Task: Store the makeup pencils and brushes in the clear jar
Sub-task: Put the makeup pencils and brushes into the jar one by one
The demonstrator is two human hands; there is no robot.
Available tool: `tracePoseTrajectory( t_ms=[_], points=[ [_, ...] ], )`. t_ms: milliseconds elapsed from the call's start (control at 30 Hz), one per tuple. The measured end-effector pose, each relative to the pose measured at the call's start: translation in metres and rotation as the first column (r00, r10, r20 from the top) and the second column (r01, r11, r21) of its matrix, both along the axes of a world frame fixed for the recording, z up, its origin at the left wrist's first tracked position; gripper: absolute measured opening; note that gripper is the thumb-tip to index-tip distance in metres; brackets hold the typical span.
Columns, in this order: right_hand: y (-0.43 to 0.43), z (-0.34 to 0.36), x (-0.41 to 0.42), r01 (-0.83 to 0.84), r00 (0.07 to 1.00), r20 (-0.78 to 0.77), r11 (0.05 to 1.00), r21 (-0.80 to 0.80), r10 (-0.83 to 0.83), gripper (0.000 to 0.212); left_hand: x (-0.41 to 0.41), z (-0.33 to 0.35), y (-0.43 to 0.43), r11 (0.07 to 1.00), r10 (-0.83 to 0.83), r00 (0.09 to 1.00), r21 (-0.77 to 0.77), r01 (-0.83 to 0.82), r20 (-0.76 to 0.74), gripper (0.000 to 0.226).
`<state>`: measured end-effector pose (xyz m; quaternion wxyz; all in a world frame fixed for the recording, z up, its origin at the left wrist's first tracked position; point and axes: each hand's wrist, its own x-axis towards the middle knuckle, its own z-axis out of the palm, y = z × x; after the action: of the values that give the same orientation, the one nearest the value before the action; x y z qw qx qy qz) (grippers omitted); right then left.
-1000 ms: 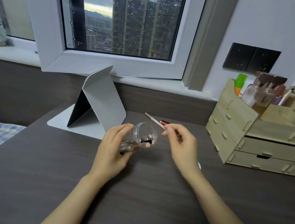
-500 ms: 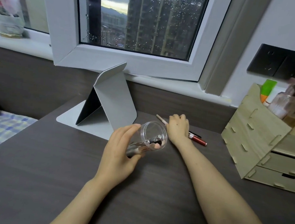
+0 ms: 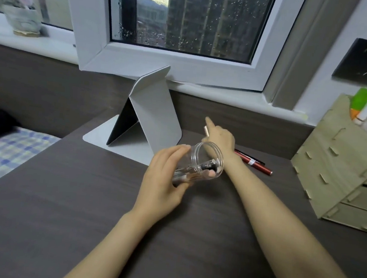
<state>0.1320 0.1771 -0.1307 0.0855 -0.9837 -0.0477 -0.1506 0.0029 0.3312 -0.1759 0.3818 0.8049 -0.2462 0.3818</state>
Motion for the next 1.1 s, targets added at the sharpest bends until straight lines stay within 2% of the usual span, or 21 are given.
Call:
tracePoseTrajectory(
  t_ms=[33,100,200,300,367,433,500,567,633,733,833,1000,1100],
  points=[
    [-0.002,0.013,-0.013,-0.006,0.999,0.048,0.991,0.131,0.0,0.064,-0.001,0.0,0.0,1.0,0.0,1.0,0.001,0.0,0.004,0.077],
    [-0.011,0.038,-0.041,-0.056,0.986,0.169,0.915,0.4,-0.014,0.066,-0.002,0.001,0.001,1.0,-0.002,1.0,-0.005,0.002,0.008,0.076],
    [-0.03,0.067,-0.089,-0.22,0.909,0.41,0.743,0.632,-0.08,0.049,-0.003,0.002,0.001,1.0,0.003,1.0,-0.017,-0.003,0.006,0.077],
    [-0.043,0.088,-0.148,-0.387,0.824,0.548,0.56,0.732,-0.147,0.031,-0.003,0.0,0.0,0.999,0.018,1.0,-0.031,-0.018,-0.009,0.077],
    [-0.044,0.095,-0.186,-0.526,0.753,0.643,0.454,0.719,-0.144,0.037,-0.003,0.0,0.0,0.999,0.02,1.0,-0.038,-0.02,-0.018,0.076],
    [-0.039,0.091,-0.207,-0.604,0.717,0.689,0.399,0.69,-0.105,0.042,-0.005,0.001,-0.001,1.0,0.007,1.0,-0.024,-0.007,-0.004,0.077],
    [-0.029,0.076,-0.21,-0.609,0.739,0.671,0.372,0.701,-0.055,0.045,-0.006,0.001,-0.003,1.0,-0.015,1.0,-0.002,0.015,0.009,0.078],
    [-0.017,0.056,-0.202,-0.573,0.771,0.636,0.407,0.711,-0.026,0.043,-0.008,0.001,-0.003,0.999,-0.038,0.999,0.02,0.038,0.014,0.078],
    [-0.011,0.039,-0.193,-0.517,0.794,0.608,0.516,0.683,-0.008,0.039,-0.009,0.0,-0.004,0.997,-0.056,0.998,0.047,0.055,0.021,0.079],
    [-0.011,0.02,-0.178,-0.466,0.77,0.637,0.712,0.525,0.034,0.015,-0.01,0.0,-0.004,0.994,-0.077,0.997,0.079,0.075,0.023,0.08],
    [-0.013,0.012,-0.167,-0.373,0.738,0.673,0.865,0.337,0.056,0.012,-0.01,-0.001,-0.003,0.993,-0.085,0.996,0.08,0.084,0.018,0.079],
    [-0.017,0.004,-0.16,-0.245,0.779,0.627,0.916,0.319,-0.009,0.011,-0.008,-0.003,-0.003,0.993,-0.07,0.997,0.094,0.068,0.025,0.079],
    [-0.02,0.002,-0.161,-0.243,0.833,0.552,0.925,0.291,0.045,0.017,-0.007,-0.003,-0.004,0.992,-0.066,0.997,0.107,0.062,0.032,0.079]
  ],
)
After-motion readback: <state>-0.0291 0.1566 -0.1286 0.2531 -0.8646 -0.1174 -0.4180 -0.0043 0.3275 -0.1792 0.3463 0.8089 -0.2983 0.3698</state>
